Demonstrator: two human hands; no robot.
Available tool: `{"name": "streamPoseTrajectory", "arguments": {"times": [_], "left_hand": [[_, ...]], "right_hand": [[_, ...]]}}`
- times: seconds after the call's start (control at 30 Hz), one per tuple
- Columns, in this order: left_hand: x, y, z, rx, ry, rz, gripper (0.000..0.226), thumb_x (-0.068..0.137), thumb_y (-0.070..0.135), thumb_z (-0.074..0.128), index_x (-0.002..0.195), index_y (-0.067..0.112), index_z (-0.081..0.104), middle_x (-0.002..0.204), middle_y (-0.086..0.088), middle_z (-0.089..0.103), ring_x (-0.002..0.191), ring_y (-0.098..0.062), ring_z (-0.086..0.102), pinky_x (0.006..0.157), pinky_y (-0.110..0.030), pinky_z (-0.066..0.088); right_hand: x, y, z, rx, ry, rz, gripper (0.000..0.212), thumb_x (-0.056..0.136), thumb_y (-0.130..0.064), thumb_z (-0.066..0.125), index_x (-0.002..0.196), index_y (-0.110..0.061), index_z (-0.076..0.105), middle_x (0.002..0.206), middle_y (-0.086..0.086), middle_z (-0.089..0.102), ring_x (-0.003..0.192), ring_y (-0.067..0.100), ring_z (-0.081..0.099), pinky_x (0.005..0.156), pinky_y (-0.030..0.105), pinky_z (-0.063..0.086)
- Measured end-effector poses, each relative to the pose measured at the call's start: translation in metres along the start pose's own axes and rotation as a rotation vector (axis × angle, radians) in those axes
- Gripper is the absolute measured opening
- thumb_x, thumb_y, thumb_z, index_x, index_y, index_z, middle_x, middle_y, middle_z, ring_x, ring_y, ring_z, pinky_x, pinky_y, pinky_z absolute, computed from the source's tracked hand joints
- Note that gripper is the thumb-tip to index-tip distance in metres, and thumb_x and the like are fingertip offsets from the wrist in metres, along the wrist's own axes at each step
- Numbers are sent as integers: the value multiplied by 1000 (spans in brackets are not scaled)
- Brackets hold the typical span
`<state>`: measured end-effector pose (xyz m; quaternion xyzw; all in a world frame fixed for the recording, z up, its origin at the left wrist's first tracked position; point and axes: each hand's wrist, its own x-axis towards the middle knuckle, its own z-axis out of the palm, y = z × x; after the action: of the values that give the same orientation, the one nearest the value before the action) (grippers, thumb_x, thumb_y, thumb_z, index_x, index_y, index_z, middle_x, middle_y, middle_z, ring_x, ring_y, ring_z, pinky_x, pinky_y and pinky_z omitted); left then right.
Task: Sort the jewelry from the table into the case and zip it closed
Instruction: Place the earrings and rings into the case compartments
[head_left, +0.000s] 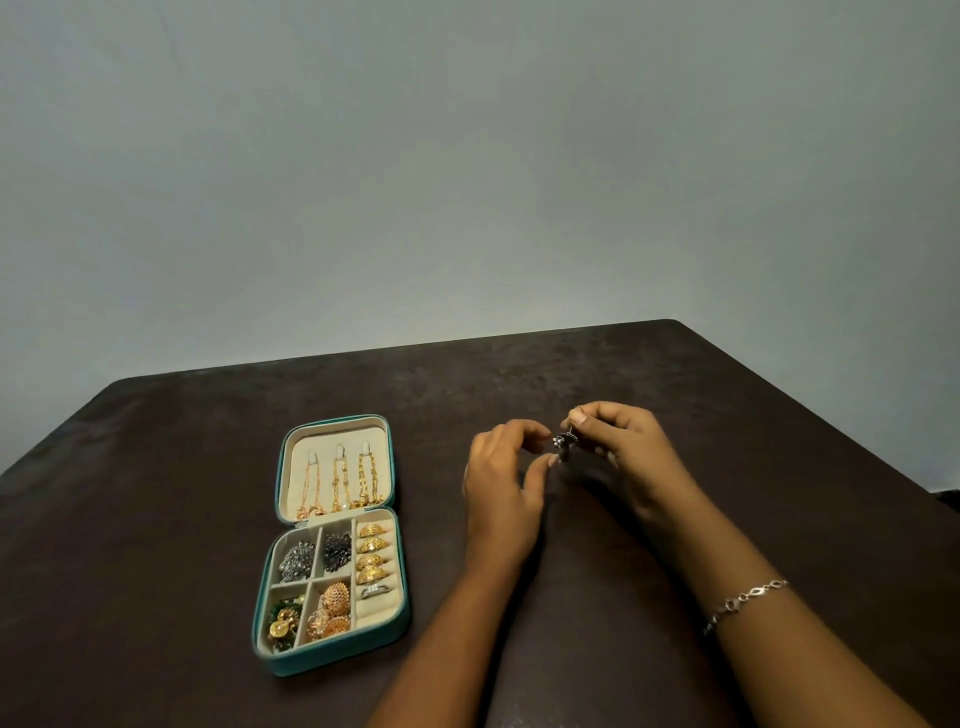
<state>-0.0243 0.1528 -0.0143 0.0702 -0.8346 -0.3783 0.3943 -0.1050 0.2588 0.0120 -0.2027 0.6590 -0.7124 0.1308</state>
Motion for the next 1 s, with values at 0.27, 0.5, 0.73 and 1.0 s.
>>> {"name": "streamPoseTrajectory", "arguments": {"times": [0.27,0.5,0.73,1.0], "left_hand": [[2,-3,0,-72,22,40,4,79,21,59,80,22,63,79,17,57,83,-1,51,70,-7,35],[4,-6,-3,-432,52,-202,7,76,16,67,73,22,66,80,-4,66,80,-18,62,72,-27,48],[4,-3,-5,-742,-22,-424,8,81,2,63,77,9,68,75,-4,67,75,-18,62,67,-26,50],[4,3,-9,-866,-54,-493,10,82,2,59,78,7,66,68,0,66,64,-8,62,55,-17,49]], "right_hand": [[-7,-1,11,85,-138,138,20,88,-11,55,71,-8,65,61,4,63,56,11,58,60,25,47],[-9,-2,8,71,-201,159,17,88,3,50,88,-3,66,75,11,62,62,16,55,60,30,48],[-11,-3,7,115,-271,144,27,82,13,51,94,-7,64,78,9,64,70,14,65,65,27,54],[-9,-2,3,138,-314,138,26,79,11,57,93,-8,65,74,4,65,71,14,65,68,26,53]]}}
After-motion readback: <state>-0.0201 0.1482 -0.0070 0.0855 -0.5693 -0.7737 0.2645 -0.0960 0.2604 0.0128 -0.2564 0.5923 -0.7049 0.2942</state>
